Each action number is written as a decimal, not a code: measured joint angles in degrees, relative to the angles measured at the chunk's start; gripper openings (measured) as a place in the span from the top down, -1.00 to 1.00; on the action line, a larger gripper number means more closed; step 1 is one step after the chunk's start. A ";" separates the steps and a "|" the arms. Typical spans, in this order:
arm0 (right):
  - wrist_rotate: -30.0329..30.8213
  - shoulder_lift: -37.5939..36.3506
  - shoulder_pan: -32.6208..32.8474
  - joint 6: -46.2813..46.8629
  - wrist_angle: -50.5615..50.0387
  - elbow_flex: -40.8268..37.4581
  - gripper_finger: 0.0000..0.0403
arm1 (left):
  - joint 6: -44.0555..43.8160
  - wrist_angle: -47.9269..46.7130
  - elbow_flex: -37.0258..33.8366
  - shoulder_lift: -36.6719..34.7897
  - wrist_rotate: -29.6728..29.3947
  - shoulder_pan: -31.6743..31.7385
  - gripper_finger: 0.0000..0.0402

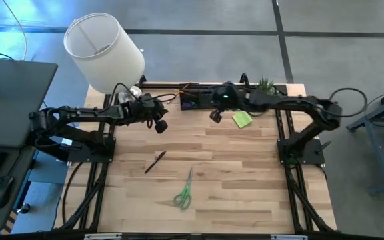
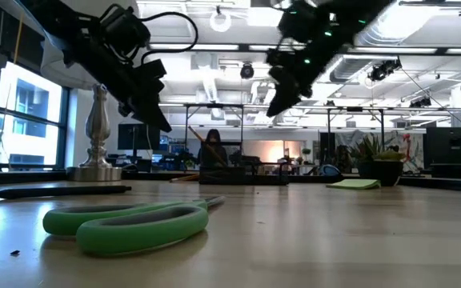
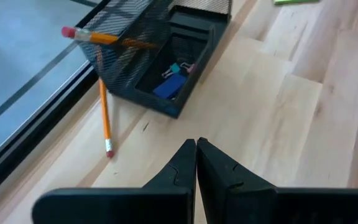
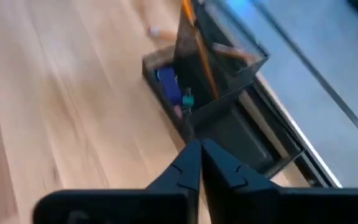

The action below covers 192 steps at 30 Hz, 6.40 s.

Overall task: Pick and place office supplies into organizer
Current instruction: Put the orange pencil into the black desk organizer

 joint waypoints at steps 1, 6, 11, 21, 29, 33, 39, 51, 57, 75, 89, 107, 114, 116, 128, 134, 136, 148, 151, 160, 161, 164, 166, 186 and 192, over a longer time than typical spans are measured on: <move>-1.43 -2.10 -0.29 1.21 4.26 -3.33 0.97 | -0.25 -0.08 0.00 0.00 -0.64 0.02 1.00; -5.79 -8.88 0.16 2.94 28.75 -18.40 0.96 | -0.47 -0.15 0.00 0.00 -3.68 0.02 1.00; -7.47 -9.43 0.23 0.68 46.68 -27.92 0.95 | -0.45 -0.11 0.00 0.00 -3.07 0.02 1.00; -9.49 -9.05 -1.02 -3.87 49.25 -30.56 0.95 | -2.42 7.09 -0.04 2.80 -0.01 0.02 1.00; -11.79 -10.99 -2.04 -12.59 51.37 -30.56 0.99 | -1.53 6.75 0.02 10.24 -0.35 5.69 0.89; -11.78 -15.79 -2.95 -15.28 52.64 -30.53 1.00 | -0.22 6.84 1.70 13.41 1.33 10.00 0.59; -14.22 -26.14 -3.68 -15.63 48.56 -30.52 1.00 | 4.06 6.78 8.29 17.94 3.24 13.36 0.14; -14.75 -39.54 -3.45 -14.20 25.34 -30.52 1.00 | 1.20 -1.33 17.25 25.06 -2.14 9.67 0.14; -14.77 -41.34 -1.91 -11.42 23.63 -30.52 1.00 | 1.08 -1.76 17.27 25.54 -5.05 9.79 0.24; -14.46 -41.38 0.63 -12.50 23.77 -30.52 1.00 | 2.55 -0.28 19.33 33.43 -17.59 6.22 0.34; -14.29 -41.36 0.58 -15.62 22.93 -30.52 1.00 | 3.42 -6.25 28.45 38.73 -11.41 10.89 0.34; -14.27 -41.36 0.58 -16.25 22.19 -30.52 1.00 | 2.63 -13.99 33.29 39.60 -4.57 10.13 0.34; -14.27 -41.36 0.58 -16.25 22.17 -30.52 1.00 | 3.58 -12.56 33.29 40.56 -7.62 10.21 0.34; -14.28 -41.35 0.56 -16.25 22.19 -30.52 1.00 | 3.17 -12.17 33.29 40.61 -7.35 10.19 0.34; -14.27 -41.33 0.56 -16.25 21.71 -30.52 1.00 | 2.39 -14.83 33.29 40.52 -5.12 10.21 0.36; -14.27 -41.33 0.58 -16.65 21.25 -30.52 1.00 | 2.35 -15.70 33.22 40.59 -5.28 10.19 0.50; -14.27 -41.33 0.57 -16.61 21.25 -30.52 1.00 | 2.51 -14.88 33.22 40.85 -4.84 10.21 0.56; -14.27 -41.33 0.56 -17.11 20.88 -30.52 1.00 | 2.96 -11.82 32.94 39.30 -2.45 9.68 0.63; -14.27 -41.33 0.58 -17.11 20.88 -30.52 1.00 | 2.93 -8.79 32.94 39.87 0.37 9.60 0.63; -14.25 -41.33 0.57 -17.11 20.47 -30.52 1.00 | 4.72 -2.31 33.03 39.48 -0.23 7.09 0.63; -14.25 -41.33 0.56 -17.11 19.95 -30.52 1.00 | 4.89 -3.04 33.03 39.21 -1.44 7.08 0.63; -14.00 -41.33 0.56 -17.11 18.68 -30.52 1.00 | 6.21 -6.75 33.05 37.95 -5.38 7.08 0.63; -13.83 -41.33 0.56 -17.15 18.34 -30.52 1.00 | 6.70 -9.91 33.07 37.04 -7.72 7.08 0.63; -13.22 -41.33 0.56 -17.11 18.14 -30.52 1.00 | 3.31 -16.87 33.16 30.01 -11.03 6.29 0.69; -13.22 -41.33 0.56 -17.11 18.14 -30.52 1.00 | 2.44 -12.18 33.16 29.59 -15.76 6.44 0.76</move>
